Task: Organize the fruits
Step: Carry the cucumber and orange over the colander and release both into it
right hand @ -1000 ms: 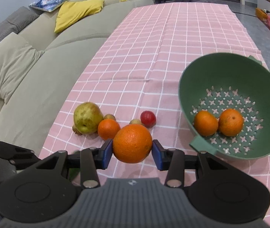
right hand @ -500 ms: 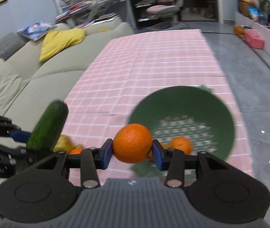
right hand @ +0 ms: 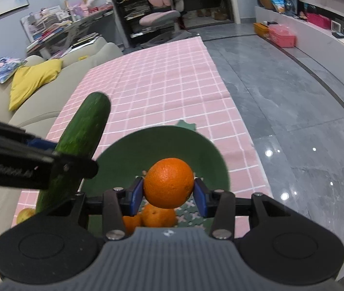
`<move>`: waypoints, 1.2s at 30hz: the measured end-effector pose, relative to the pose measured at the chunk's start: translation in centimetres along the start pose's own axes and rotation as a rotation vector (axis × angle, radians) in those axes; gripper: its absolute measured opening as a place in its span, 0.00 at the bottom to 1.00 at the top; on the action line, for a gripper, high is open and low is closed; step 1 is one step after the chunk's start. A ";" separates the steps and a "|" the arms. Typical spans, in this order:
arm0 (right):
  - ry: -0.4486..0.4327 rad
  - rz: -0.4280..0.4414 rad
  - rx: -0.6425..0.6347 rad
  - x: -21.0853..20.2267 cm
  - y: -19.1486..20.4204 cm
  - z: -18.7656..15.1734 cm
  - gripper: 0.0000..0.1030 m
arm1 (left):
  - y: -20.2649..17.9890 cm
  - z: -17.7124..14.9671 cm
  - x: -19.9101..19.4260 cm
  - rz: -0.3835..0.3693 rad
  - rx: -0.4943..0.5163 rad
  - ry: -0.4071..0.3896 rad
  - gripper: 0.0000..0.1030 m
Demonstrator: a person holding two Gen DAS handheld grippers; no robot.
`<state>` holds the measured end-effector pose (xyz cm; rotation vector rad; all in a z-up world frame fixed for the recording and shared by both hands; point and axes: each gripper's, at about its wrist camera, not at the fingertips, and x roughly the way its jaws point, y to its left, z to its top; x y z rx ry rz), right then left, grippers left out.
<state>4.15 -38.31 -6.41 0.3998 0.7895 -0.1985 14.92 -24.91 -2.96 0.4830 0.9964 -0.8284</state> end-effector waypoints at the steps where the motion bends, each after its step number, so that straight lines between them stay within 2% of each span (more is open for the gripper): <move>1: 0.004 -0.002 0.007 0.2 -0.2 0.1 0.40 | -0.3 0.4 0.6 0.005 0.020 0.010 0.41; 9: 0.078 -0.010 0.003 2.7 -1.0 -0.4 0.40 | -1.9 1.7 6.2 0.051 0.163 0.164 0.41; 13: 0.107 -0.005 -0.010 3.6 -0.8 -0.6 0.41 | -2.3 1.5 7.4 0.059 0.189 0.193 0.41; 17: 0.109 -0.037 -0.069 4.0 0.0 -0.7 0.41 | -2.6 1.4 8.0 0.090 0.191 0.200 0.41; 21: 0.106 -0.035 -0.054 3.9 -0.2 -0.6 0.45 | -2.3 1.4 7.2 0.094 0.168 0.174 0.43; 22: 0.101 -0.031 -0.045 3.8 -0.3 -0.5 0.49 | -2.2 1.5 6.8 0.094 0.162 0.152 0.44; 24: 0.081 -0.026 -0.040 3.3 -0.3 -0.3 0.58 | -1.8 1.9 5.7 0.067 0.128 0.117 0.63; 25: 0.070 -0.027 -0.038 3.0 -0.2 -0.2 0.66 | -1.6 2.1 5.0 0.049 0.109 0.095 0.64; 29: 0.056 -0.014 -0.024 2.3 -0.1 -0.2 0.66 | -1.2 1.9 2.2 0.040 0.073 0.031 0.64; 36: 0.032 0.018 -0.034 0.3 1.0 -0.2 0.65 | 1.0 -1.4 -1.9 0.044 -0.059 -0.032 0.65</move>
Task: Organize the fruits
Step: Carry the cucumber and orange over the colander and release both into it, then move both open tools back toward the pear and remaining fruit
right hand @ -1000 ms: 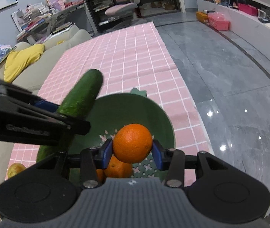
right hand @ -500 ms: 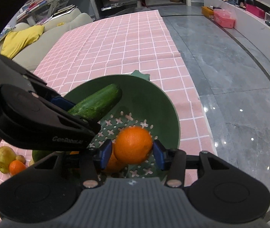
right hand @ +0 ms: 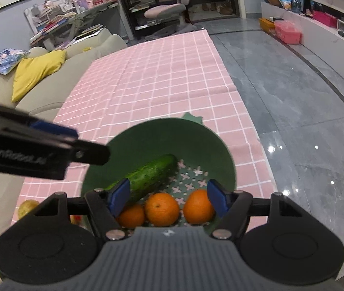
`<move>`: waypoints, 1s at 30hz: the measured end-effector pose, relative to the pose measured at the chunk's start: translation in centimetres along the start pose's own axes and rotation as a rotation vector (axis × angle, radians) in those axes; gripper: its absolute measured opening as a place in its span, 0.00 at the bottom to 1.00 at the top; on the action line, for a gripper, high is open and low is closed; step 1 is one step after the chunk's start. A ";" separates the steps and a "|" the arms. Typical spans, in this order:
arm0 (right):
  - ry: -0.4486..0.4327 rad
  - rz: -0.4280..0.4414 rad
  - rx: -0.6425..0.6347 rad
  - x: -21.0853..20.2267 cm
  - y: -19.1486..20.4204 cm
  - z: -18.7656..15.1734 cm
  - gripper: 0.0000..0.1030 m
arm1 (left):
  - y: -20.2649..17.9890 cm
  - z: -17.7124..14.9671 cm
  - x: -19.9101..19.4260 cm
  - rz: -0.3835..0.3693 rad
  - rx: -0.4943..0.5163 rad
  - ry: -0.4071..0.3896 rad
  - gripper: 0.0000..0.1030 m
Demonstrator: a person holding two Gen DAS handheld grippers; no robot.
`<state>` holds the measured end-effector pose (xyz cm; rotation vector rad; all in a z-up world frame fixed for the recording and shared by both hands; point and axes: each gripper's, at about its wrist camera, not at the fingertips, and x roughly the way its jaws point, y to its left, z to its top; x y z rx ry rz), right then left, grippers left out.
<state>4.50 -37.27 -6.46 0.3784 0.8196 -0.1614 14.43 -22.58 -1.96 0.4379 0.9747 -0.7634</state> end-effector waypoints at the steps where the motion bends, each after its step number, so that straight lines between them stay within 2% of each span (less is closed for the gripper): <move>1: 0.000 0.001 -0.004 -0.3 0.3 -0.1 0.65 | 0.3 -0.4 -0.5 0.005 -0.016 -0.003 0.65; 8: -0.021 -0.001 -0.084 -2.9 3.1 -1.4 0.65 | 1.9 -5.4 -5.1 0.079 -0.125 -0.061 0.69; 12: -0.023 0.010 -0.115 -4.0 4.7 -2.2 0.65 | 3.0 -8.9 -7.0 0.096 -0.199 -0.077 0.69; 18: -0.030 0.027 -0.178 -5.5 7.1 -3.8 0.65 | 4.5 -14.3 -8.9 0.159 -0.250 -0.108 0.69; 24: -0.021 0.057 -0.254 -6.0 9.6 -5.7 0.65 | 6.6 -19.1 -9.0 0.162 -0.330 -0.117 0.71; 30: 0.011 0.087 -0.329 -5.1 12.0 -6.6 0.65 | 7.8 -21.4 -8.1 0.176 -0.376 -0.120 0.71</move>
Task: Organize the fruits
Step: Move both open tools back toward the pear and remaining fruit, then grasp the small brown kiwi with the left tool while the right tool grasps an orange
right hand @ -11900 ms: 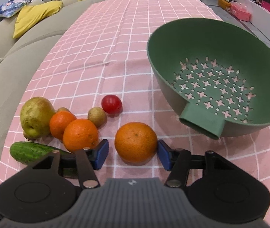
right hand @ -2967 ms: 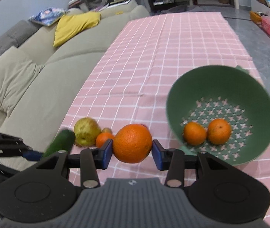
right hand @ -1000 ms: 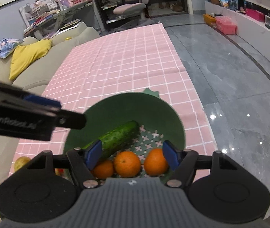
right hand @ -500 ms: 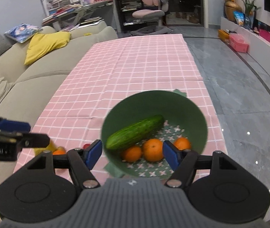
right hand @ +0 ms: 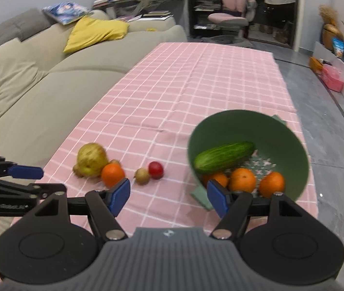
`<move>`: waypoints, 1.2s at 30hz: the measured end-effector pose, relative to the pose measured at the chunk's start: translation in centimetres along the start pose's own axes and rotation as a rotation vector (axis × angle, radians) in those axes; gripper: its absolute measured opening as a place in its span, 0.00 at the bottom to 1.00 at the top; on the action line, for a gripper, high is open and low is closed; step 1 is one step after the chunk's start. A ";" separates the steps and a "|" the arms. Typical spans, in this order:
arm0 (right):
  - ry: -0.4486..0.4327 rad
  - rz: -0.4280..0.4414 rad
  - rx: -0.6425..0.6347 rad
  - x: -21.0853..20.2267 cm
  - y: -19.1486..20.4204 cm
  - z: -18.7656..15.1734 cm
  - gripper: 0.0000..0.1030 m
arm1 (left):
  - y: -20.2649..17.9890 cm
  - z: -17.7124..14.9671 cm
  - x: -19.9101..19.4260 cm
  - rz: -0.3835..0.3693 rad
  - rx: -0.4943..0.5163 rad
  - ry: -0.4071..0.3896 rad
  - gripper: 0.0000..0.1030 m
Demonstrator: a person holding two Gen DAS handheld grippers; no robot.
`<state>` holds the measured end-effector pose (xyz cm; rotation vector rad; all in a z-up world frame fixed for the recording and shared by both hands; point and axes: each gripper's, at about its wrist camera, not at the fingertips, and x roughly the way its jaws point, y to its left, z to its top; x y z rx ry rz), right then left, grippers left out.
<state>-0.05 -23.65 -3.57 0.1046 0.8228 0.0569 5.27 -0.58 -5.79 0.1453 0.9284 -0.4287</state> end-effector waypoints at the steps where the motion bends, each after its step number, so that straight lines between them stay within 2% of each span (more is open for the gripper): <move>1: 0.008 0.007 0.001 0.2 0.1 0.0 0.65 | 0.1 0.0 0.1 0.010 0.008 0.001 0.71; 4: 0.035 0.020 -0.003 1.2 0.7 -0.1 0.65 | 0.7 0.1 0.5 0.052 0.022 -0.019 0.71; 9: 0.055 0.031 -0.031 2.7 2.1 0.0 0.65 | 3.4 0.8 1.5 0.030 -0.046 -0.060 0.71; 17: 0.086 0.063 -0.058 5.4 3.9 0.4 0.63 | 5.4 -0.6 4.1 0.087 0.035 0.006 0.70; 19: 0.092 0.071 -0.069 6.2 4.3 0.6 0.60 | 5.7 -0.7 4.5 0.078 0.036 0.016 0.70; 26: 0.098 0.099 -0.121 9.2 5.5 0.6 0.58 | 5.7 -0.6 5.8 0.021 0.077 0.010 0.70; 29: 0.108 0.102 -0.128 10.2 5.6 0.7 0.58 | 5.7 -0.5 6.6 0.006 0.092 0.001 0.67; 32: 0.121 0.108 -0.135 11.2 5.7 0.7 0.51 | 5.6 -0.3 7.4 -0.023 0.106 0.021 0.64; 36: 0.130 0.122 -0.136 12.1 5.9 0.7 0.51 | 5.6 -0.4 8.4 -0.041 0.111 0.030 0.64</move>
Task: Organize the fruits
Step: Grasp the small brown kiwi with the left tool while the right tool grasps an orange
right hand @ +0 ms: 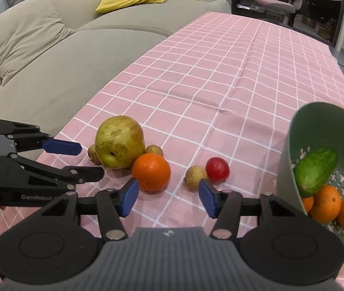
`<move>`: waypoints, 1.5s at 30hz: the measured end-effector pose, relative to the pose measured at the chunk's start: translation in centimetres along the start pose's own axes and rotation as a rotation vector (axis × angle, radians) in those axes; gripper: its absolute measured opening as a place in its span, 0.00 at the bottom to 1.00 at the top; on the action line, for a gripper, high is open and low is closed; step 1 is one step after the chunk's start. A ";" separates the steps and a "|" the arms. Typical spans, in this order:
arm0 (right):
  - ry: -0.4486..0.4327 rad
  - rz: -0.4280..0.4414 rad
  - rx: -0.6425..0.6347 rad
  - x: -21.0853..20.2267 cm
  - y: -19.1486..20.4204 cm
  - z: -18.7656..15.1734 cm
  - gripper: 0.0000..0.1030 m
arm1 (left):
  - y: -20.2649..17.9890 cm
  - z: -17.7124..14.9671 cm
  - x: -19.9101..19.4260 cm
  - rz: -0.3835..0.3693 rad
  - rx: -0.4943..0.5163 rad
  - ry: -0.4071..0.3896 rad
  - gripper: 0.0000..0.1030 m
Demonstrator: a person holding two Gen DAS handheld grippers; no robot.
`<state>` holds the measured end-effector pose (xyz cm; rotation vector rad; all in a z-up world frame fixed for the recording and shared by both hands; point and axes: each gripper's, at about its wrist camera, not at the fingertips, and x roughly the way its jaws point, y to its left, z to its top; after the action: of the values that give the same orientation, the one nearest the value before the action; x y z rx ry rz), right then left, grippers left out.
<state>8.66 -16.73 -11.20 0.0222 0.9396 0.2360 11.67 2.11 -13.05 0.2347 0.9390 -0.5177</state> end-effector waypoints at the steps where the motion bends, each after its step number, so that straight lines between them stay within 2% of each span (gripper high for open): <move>1: 0.004 0.004 0.003 0.3 0.0 0.0 0.51 | 0.0 0.0 0.2 0.004 0.004 -0.001 0.64; 10: 0.013 0.041 0.006 1.9 0.8 0.6 0.51 | 0.0 0.1 1.1 -0.015 0.015 0.001 0.60; 14: 0.025 0.050 0.000 2.5 1.1 0.8 0.50 | 0.4 0.0 1.5 -0.030 0.004 0.001 0.53; 17: 0.031 0.053 -0.004 2.9 1.3 0.8 0.48 | 0.1 0.0 1.6 -0.008 0.031 -0.006 0.48; 23: 0.034 0.058 -0.003 3.6 1.3 0.9 0.44 | 0.2 0.1 1.7 -0.009 0.040 -0.014 0.45; 25: 0.033 0.052 -0.007 3.7 1.4 0.9 0.43 | 0.1 0.0 1.7 -0.004 0.046 -0.019 0.41; 26: 0.033 0.050 -0.007 3.8 1.4 0.9 0.42 | 0.2 0.0 1.7 -0.002 0.046 -0.022 0.37; 27: 0.031 0.048 -0.008 3.8 1.4 0.9 0.40 | 0.3 0.0 1.7 -0.001 0.039 -0.022 0.28; 30: 0.030 0.049 -0.004 3.7 1.3 0.9 0.40 | 0.6 0.1 1.6 -0.010 0.013 -0.020 0.28; 45: 0.029 0.049 -0.002 3.0 0.9 1.2 0.39 | -0.4 -0.1 0.8 -0.039 0.062 0.022 0.28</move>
<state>11.09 -15.12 -12.76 0.0399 0.9680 0.2833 11.72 1.54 -13.75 0.2791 0.9509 -0.5819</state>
